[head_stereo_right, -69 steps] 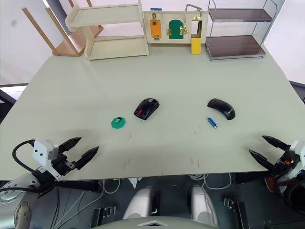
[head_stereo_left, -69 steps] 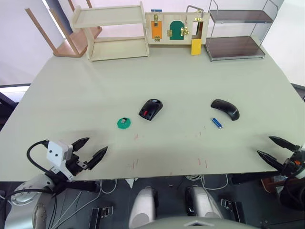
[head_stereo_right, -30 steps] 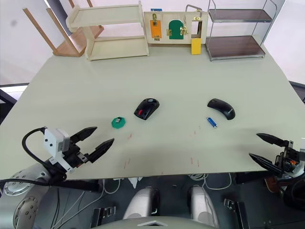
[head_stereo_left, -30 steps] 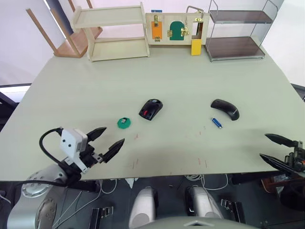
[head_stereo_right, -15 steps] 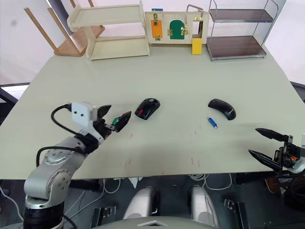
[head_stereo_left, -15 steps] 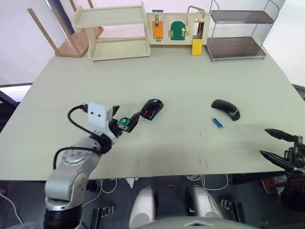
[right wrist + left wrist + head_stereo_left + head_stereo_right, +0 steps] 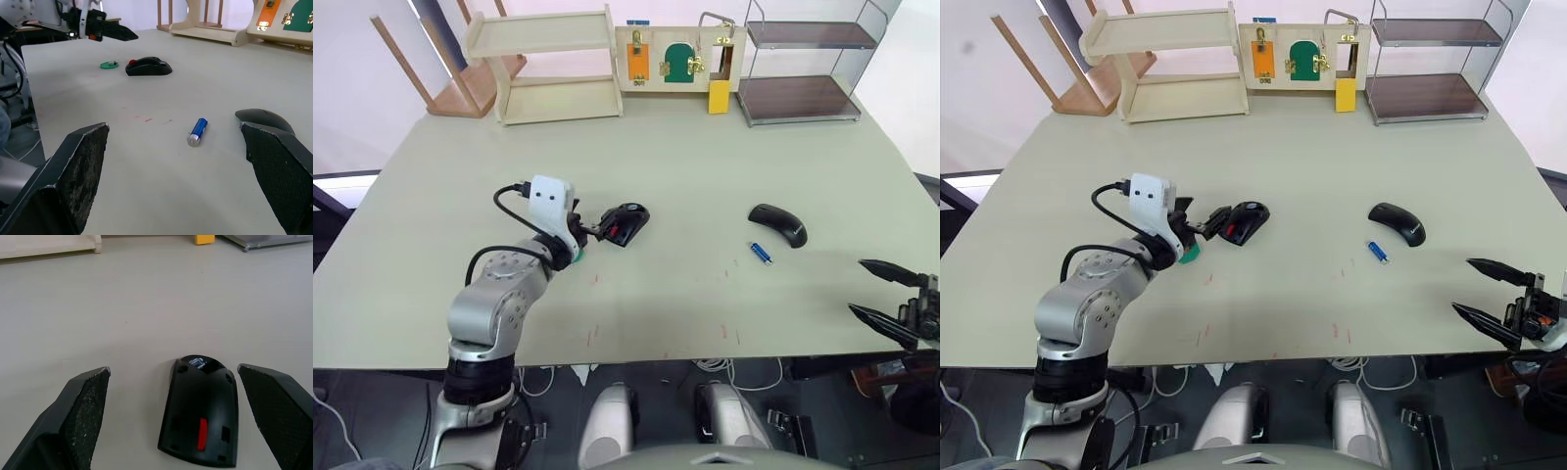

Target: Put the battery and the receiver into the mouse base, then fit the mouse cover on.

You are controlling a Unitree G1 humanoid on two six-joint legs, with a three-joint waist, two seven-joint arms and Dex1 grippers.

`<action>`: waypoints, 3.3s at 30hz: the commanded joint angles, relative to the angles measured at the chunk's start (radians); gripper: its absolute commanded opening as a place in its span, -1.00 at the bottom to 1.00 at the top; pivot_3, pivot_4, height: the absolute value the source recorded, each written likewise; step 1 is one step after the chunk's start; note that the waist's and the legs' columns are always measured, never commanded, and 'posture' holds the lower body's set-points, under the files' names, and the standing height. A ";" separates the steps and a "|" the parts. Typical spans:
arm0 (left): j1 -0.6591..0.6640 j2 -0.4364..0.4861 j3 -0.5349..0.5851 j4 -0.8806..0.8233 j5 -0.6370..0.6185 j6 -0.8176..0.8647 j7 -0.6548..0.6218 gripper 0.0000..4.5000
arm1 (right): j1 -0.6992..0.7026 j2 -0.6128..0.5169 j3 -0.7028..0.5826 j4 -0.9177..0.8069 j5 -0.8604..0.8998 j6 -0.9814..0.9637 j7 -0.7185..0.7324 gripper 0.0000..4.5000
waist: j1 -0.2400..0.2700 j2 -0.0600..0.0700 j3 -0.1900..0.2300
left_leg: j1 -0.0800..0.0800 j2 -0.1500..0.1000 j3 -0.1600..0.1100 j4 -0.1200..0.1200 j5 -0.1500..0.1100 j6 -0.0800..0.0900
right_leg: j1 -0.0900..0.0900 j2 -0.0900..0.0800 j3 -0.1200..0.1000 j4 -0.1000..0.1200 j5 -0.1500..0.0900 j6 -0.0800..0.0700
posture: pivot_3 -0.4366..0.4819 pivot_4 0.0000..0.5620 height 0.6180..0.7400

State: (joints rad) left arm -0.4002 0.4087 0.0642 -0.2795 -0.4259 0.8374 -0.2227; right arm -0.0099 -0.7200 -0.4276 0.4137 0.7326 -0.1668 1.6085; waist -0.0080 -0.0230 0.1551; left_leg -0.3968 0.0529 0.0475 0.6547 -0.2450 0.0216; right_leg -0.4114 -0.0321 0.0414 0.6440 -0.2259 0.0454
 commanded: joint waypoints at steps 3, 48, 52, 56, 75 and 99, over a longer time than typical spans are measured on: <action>-0.061 -0.011 -0.037 0.062 0.009 0.012 -0.055 0.97 | 0.001 -0.012 -0.016 -0.014 0.025 -0.016 0.006 1.00 | -0.002 0.000 0.000 | 0.000 0.000 0.000 0.000 0.000 0.000 | 0.000 0.000 0.000 0.000 0.000 0.000 | -0.05 -0.47 1.00; -0.190 -0.081 -0.149 0.347 0.191 -0.013 -0.152 0.34 | 0.014 0.034 -0.042 -0.036 0.015 -0.043 0.005 1.00 | -0.001 0.000 0.000 | 0.000 0.000 -0.001 0.000 0.000 0.000 | 0.000 0.000 0.000 0.000 0.001 0.001 | -0.05 -0.47 1.00; -0.177 -0.047 -0.175 0.306 0.222 -0.015 -0.174 0.34 | 0.018 0.043 -0.040 -0.041 0.014 -0.043 0.002 1.00 | -0.002 0.000 0.000 | 0.000 0.000 -0.001 0.000 0.000 0.000 | 0.000 0.000 0.000 0.000 0.001 0.001 | -0.05 -0.47 1.00; -0.182 0.011 -0.199 0.251 0.222 -0.081 -0.268 0.34 | 0.021 0.047 -0.039 -0.047 0.013 -0.041 0.005 1.00 | -0.003 0.000 0.000 | 0.000 0.000 -0.001 0.000 0.000 0.000 | 0.000 0.000 0.000 0.000 0.001 0.001 | -0.05 -0.47 1.00; -0.135 0.170 -0.422 0.025 0.161 -0.127 -0.719 0.34 | 0.028 0.060 -0.030 -0.082 0.006 -0.020 -0.005 1.00 | -0.003 0.001 0.000 | 0.000 0.000 0.000 0.000 0.000 0.000 | 0.000 0.000 0.000 0.001 0.000 0.001 | -0.05 -0.47 1.00; -0.090 0.149 -0.573 0.095 0.288 -0.165 -0.728 0.34 | 0.034 0.123 0.045 -0.298 -0.172 0.083 -0.417 1.00 | -0.005 0.004 -0.002 | 0.001 0.000 0.000 0.001 0.000 0.000 | 0.000 0.000 0.001 0.002 -0.002 -0.002 | -0.05 -0.47 1.00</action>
State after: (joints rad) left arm -0.4999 0.5661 -0.4965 -0.2030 -0.1485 0.6605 -0.9552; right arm 0.0323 -0.6101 -0.4041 0.1853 0.6155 -0.0721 1.2898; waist -0.0128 -0.0195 0.1532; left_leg -0.3956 0.0530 0.0477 0.6557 -0.2449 0.0218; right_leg -0.4116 -0.0319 0.0425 0.6460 -0.2283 0.0450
